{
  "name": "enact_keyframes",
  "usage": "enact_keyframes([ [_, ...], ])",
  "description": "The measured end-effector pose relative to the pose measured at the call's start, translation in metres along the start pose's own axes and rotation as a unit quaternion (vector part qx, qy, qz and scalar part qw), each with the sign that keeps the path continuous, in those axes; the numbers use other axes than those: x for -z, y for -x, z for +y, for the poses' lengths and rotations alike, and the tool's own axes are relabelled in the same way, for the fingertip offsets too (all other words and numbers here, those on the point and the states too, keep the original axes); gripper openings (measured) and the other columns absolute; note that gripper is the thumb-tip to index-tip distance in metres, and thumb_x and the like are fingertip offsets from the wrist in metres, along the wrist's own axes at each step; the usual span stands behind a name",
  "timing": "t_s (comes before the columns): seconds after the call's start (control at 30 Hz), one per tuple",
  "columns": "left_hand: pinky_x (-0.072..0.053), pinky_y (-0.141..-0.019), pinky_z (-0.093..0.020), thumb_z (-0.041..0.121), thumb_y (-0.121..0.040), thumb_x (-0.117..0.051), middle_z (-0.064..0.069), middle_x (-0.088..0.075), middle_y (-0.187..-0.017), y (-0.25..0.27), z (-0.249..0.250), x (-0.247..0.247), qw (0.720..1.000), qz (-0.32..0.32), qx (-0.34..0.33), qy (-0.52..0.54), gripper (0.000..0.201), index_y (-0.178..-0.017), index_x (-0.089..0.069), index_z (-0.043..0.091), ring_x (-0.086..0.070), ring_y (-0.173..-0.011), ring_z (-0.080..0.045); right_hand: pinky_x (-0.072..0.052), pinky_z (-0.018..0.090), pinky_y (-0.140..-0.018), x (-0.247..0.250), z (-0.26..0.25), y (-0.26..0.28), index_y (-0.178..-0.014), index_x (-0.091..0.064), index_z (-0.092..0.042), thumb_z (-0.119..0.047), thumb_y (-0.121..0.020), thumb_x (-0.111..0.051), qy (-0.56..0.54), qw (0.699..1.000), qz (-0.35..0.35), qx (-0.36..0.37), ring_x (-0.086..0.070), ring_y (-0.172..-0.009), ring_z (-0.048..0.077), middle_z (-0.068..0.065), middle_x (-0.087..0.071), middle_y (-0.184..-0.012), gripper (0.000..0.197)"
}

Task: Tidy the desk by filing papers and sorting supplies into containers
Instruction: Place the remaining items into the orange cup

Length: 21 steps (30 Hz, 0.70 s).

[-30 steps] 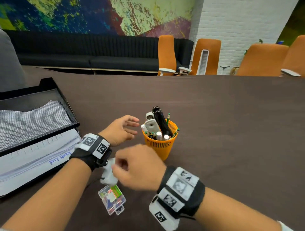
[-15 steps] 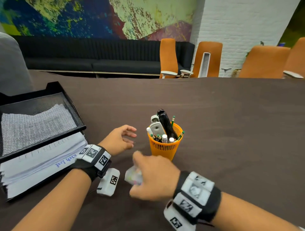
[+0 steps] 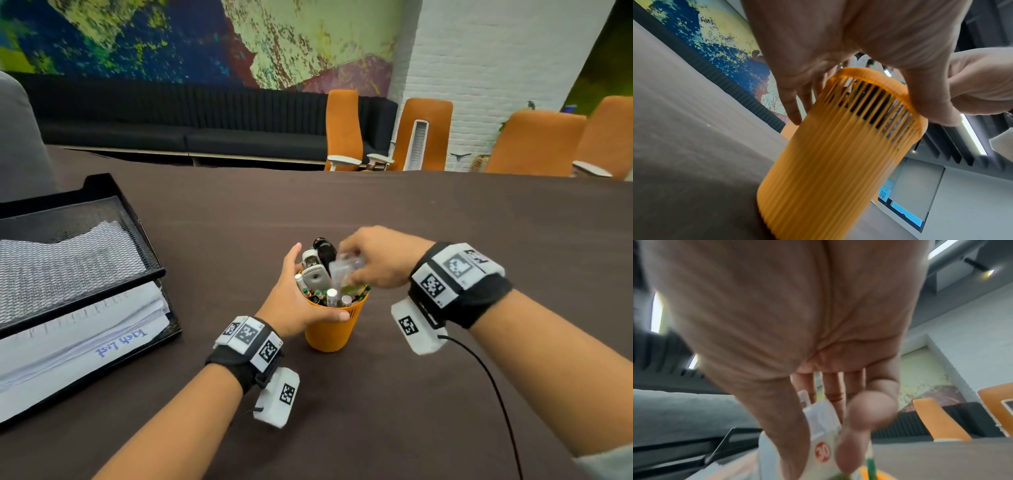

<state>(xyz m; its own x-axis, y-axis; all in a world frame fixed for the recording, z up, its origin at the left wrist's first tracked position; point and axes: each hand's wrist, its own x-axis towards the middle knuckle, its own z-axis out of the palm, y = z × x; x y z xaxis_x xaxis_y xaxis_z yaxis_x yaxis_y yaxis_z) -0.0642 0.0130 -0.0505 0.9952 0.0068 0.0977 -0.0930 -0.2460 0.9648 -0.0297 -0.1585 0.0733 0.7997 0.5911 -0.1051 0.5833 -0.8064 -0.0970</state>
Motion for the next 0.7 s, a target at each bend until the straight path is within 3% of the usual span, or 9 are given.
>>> enact_keyframes([
  [0.1, -0.045, -0.100, -0.026, 0.025, -0.042, -0.099, 0.011, -0.048, -0.140, -0.002, -0.005, -0.003, 0.999, 0.003, -0.019, 0.032, 0.139, -0.151, -0.013, 0.037, -0.053, -0.120, 0.001, -0.051, 0.043, -0.089, -0.015, -0.005, -0.005, -0.122, -0.055, -0.024, -0.025, -0.091, -0.060, -0.004, 1.000, -0.012, 0.020, -0.060, -0.102, 0.025, 0.001, -0.063, -0.115, 0.032],
  [0.2, -0.049, -0.102, -0.037, 0.031, -0.039, -0.098, 0.014, -0.057, -0.129, -0.002, -0.009, -0.004, 0.999, 0.018, -0.025, 0.041, 0.131, -0.146, -0.024, 0.034, -0.059, -0.117, -0.004, -0.053, 0.046, -0.080, -0.021, 0.001, -0.003, -0.112, -0.046, -0.030, -0.027, -0.090, -0.062, -0.070, 0.994, 0.076, 0.041, -0.061, -0.090, 0.024, 0.001, -0.063, -0.105, 0.027],
  [0.37, -0.055, -0.095, -0.039, 0.029, -0.042, -0.098, 0.011, -0.063, -0.120, 0.000, -0.011, -0.010, 0.998, 0.042, -0.044, 0.029, 0.111, -0.135, -0.037, 0.036, -0.064, -0.108, -0.003, -0.049, 0.036, -0.077, -0.048, 0.009, 0.008, -0.112, -0.056, -0.028, -0.027, -0.089, -0.062, -0.085, 0.986, 0.134, 0.056, -0.054, -0.078, 0.016, -0.015, -0.053, -0.085, 0.023],
  [0.43, -0.055, -0.094, -0.037, 0.028, -0.043, -0.098, 0.010, -0.063, -0.120, 0.000, -0.012, -0.011, 0.997, 0.049, -0.051, 0.032, 0.111, -0.135, -0.037, 0.035, -0.064, -0.107, -0.002, -0.048, 0.035, -0.078, -0.055, 0.012, 0.006, -0.112, -0.061, -0.029, -0.032, -0.089, -0.062, -0.062, 0.980, 0.175, 0.072, -0.056, -0.084, 0.013, -0.015, -0.055, -0.102, 0.023],
  [0.5, -0.055, -0.093, -0.036, 0.025, -0.045, -0.098, 0.011, -0.062, -0.119, 0.001, -0.014, -0.013, 0.997, 0.052, -0.052, 0.031, 0.110, -0.135, -0.036, 0.035, -0.063, -0.107, -0.001, -0.048, 0.034, -0.080, -0.059, 0.016, 0.003, -0.111, -0.066, -0.030, -0.036, -0.091, -0.062, -0.107, 0.972, 0.196, 0.073, -0.057, -0.088, 0.010, -0.013, -0.057, -0.109, 0.022],
  [0.6, -0.054, -0.095, -0.038, 0.029, -0.042, -0.099, 0.012, -0.061, -0.122, -0.001, -0.018, -0.012, 0.997, 0.048, -0.046, 0.036, 0.113, -0.135, -0.035, 0.038, -0.063, -0.110, -0.003, -0.047, 0.028, -0.084, -0.067, 0.020, -0.001, -0.110, -0.068, -0.029, -0.038, -0.093, -0.059, -0.239, 0.933, 0.265, 0.045, -0.058, -0.100, 0.007, -0.011, -0.062, -0.105, 0.021],
  [0.7, -0.050, -0.101, -0.041, 0.035, -0.037, -0.100, 0.013, -0.059, -0.128, -0.005, -0.024, -0.011, 0.999, 0.019, -0.032, 0.034, 0.125, -0.140, -0.029, 0.040, -0.059, -0.119, -0.006, -0.049, 0.029, -0.088, -0.076, 0.029, -0.005, -0.106, -0.066, -0.028, -0.037, -0.098, -0.053, -0.363, 0.883, 0.295, -0.042, -0.061, -0.100, 0.006, -0.009, -0.067, -0.102, 0.017],
])
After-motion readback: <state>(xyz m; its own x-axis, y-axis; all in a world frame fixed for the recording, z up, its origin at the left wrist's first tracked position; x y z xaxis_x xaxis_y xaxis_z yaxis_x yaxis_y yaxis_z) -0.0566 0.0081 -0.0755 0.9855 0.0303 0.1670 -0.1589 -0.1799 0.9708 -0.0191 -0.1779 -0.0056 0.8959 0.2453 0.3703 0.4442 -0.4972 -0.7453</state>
